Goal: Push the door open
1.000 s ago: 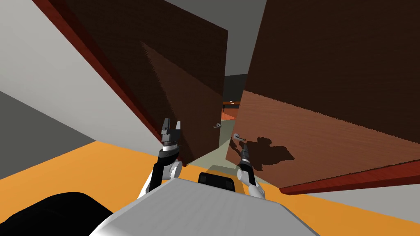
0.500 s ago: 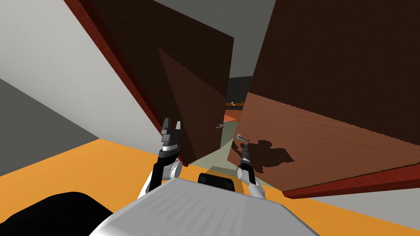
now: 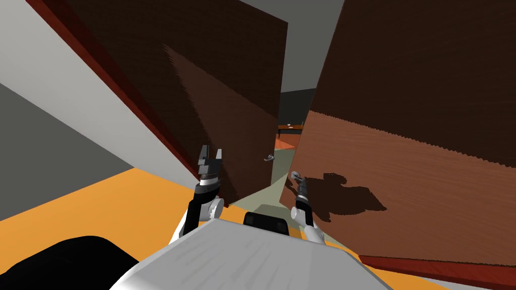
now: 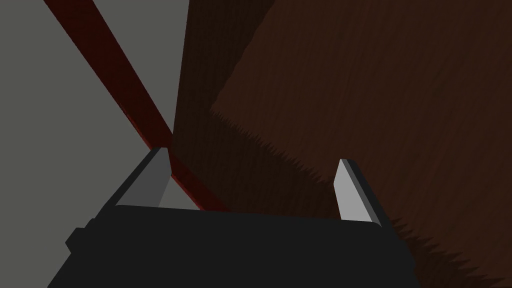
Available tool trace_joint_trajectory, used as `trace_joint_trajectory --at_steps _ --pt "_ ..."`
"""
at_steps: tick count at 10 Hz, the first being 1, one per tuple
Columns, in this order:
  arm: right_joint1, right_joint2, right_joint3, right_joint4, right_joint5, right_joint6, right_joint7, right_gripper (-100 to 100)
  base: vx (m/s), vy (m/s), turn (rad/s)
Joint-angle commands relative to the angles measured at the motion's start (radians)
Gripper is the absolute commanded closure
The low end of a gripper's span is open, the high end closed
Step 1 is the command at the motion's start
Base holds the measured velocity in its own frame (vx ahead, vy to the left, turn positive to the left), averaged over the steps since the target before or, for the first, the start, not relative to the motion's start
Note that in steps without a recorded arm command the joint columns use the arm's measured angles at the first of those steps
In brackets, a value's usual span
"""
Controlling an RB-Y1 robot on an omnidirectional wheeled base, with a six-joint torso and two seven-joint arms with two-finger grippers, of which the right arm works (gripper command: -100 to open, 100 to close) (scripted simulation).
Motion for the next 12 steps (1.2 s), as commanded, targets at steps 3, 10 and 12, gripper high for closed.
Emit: trace_joint_trajectory --at_steps 3,10,12 --pt "0.006 0.02 -0.008 -0.011 -0.005 -0.001 0.011 100 0.09 -0.051 0.047" --pt "-0.005 0.003 -0.059 0.005 -0.05 -0.031 0.038 100 0.004 -0.011 0.073" --pt "-0.013 -0.005 -0.088 0.013 -0.074 -0.05 0.053 100 0.086 -0.092 0.185"
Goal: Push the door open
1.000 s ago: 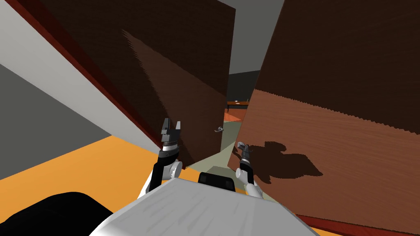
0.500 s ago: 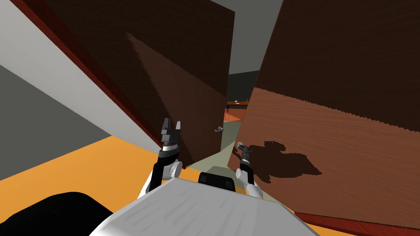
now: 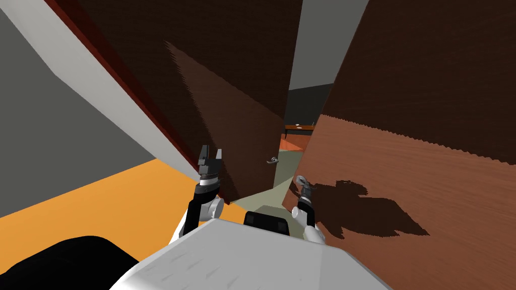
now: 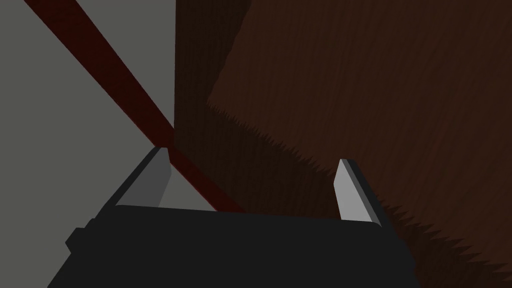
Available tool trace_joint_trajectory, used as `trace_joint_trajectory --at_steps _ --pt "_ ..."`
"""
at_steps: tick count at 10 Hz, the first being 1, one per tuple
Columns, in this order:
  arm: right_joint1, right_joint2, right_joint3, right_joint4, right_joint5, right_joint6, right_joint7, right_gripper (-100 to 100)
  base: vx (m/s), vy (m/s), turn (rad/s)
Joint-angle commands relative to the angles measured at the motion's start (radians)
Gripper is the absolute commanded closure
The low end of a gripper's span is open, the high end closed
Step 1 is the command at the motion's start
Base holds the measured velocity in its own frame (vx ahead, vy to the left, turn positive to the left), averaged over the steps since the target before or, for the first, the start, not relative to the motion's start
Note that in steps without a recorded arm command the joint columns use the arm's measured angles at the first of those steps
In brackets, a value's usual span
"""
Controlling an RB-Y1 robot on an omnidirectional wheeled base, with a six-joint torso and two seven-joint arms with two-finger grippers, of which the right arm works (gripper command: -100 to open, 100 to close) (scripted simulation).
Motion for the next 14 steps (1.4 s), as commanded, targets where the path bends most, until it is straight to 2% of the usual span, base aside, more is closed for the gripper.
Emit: trace_joint_trajectory --at_steps 1,2,3,4,6,8,9,10,11,12,14 --pt "-0.002 -0.014 -0.035 -0.019 -0.026 -0.024 0.023 100 0.088 -0.106 0.268" --pt "-0.007 -0.017 -0.051 -0.014 -0.041 -0.035 0.033 100 0.069 -0.087 0.211" --pt "-0.007 -0.017 -0.051 -0.026 -0.041 -0.035 0.033 100 0.056 -0.061 0.044" --pt "-0.007 -0.017 -0.051 -0.014 -0.041 -0.035 0.033 100 0.033 -0.019 -0.012" --pt "-0.017 -0.024 -0.088 -0.004 -0.073 -0.059 0.053 100 0.03 -0.038 0.158" --pt "-0.017 -0.024 -0.088 0.018 -0.073 -0.059 0.053 100 0.033 -0.047 0.044" --pt "-0.017 -0.024 -0.088 -0.004 -0.073 -0.059 0.053 100 -0.002 0.002 -0.019" --pt "-0.022 -0.027 -0.108 0.001 -0.09 -0.073 0.063 100 0.016 -0.02 0.144" --pt "-0.022 -0.027 -0.108 -0.012 -0.09 -0.07 0.063 100 0.02 -0.042 0.065" --pt "-0.022 -0.027 -0.108 0.001 -0.09 -0.073 0.063 100 0.023 -0.03 0.0" --pt "-0.034 -0.033 -0.15 0.012 -0.126 -0.1 0.086 100 0.034 -0.068 0.172"
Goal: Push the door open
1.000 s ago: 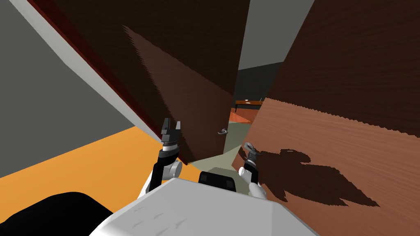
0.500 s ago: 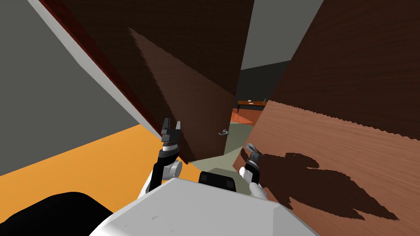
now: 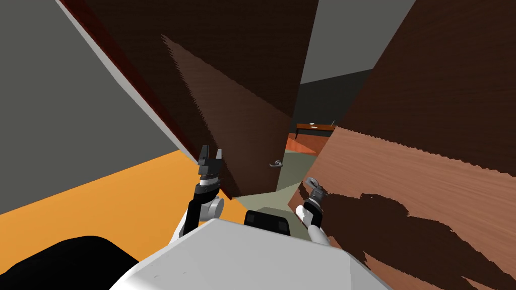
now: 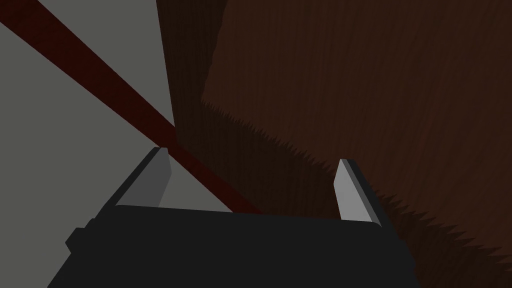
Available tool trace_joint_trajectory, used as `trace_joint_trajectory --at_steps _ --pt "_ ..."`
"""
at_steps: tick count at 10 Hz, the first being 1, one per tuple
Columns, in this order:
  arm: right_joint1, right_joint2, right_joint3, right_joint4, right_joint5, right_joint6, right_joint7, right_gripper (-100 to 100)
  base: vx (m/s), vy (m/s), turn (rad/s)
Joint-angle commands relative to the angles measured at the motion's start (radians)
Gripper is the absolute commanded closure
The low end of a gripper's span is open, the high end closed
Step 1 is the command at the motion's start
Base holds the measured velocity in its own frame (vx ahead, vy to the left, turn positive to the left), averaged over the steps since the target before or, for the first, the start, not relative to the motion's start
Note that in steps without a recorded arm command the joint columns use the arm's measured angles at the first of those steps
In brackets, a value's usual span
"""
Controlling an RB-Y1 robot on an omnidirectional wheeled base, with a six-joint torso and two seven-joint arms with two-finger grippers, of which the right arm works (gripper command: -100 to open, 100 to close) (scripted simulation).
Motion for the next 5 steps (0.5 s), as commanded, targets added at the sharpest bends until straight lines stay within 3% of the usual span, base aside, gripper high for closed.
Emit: trace_joint_trajectory --at_steps 1,2,3,5 --pt "-0.02 -0.023 -0.022 0.027 -0.013 -0.041 0.005 100 0.037 -0.071 0.079" --pt "-0.02 -0.023 -0.022 0.027 -0.013 -0.041 0.005 100 0.028 -0.032 0.002" --pt "-0.026 -0.025 -0.043 0.033 -0.032 -0.055 0.016 100 0.043 -0.048 0.106" --pt "-0.026 -0.025 -0.043 0.033 -0.032 -0.055 0.016 100 0.023 -0.033 0.045"
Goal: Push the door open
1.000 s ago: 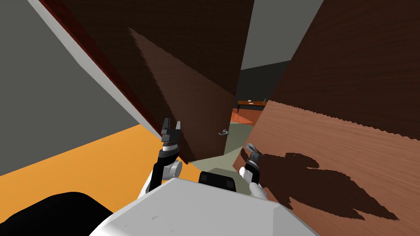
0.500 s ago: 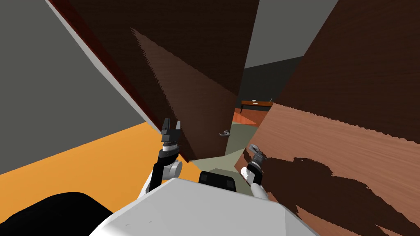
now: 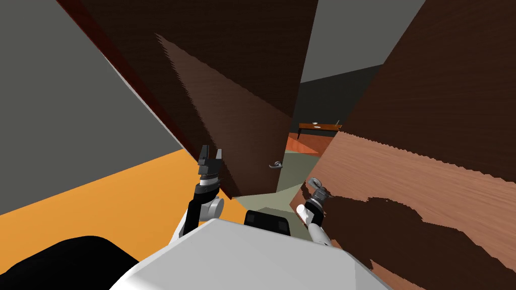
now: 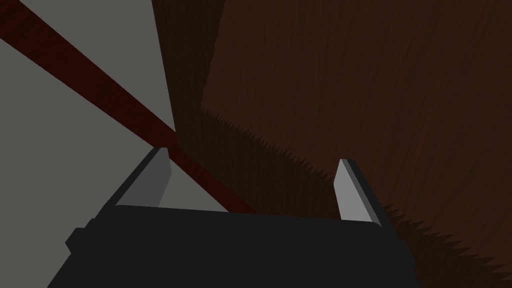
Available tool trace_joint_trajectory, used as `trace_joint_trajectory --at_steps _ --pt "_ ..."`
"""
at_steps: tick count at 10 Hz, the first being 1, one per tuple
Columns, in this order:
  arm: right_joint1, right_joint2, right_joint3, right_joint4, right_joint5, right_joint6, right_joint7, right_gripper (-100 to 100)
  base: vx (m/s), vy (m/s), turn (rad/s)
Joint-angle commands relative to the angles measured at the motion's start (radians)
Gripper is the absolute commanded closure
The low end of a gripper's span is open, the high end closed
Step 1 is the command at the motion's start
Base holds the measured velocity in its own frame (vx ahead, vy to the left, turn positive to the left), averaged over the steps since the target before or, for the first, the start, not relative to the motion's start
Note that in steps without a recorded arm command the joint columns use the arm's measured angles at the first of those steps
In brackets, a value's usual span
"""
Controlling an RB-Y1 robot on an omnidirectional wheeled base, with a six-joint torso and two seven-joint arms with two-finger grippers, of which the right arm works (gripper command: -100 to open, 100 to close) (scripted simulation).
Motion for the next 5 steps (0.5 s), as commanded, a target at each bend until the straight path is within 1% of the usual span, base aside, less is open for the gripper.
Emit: trace_joint_trajectory --at_steps 1,2,3,4,5 --pt "-0.001 -0.016 -0.031 -0.007 -0.022 -0.024 0.016 100 0.03 -0.035 0.115" --pt "-0.007 -0.017 -0.053 -0.001 -0.041 -0.039 0.028 100 0.051 -0.084 0.201" --pt "-0.007 -0.017 -0.053 0.022 -0.041 -0.039 0.028 100 0.042 -0.076 0.096" --pt "-0.007 -0.017 -0.053 0.023 -0.041 -0.039 0.028 100 0.019 -0.038 -0.001" --pt "-0.013 -0.018 -0.075 0.005 -0.061 -0.054 0.041 100 0.013 -0.04 0.114"
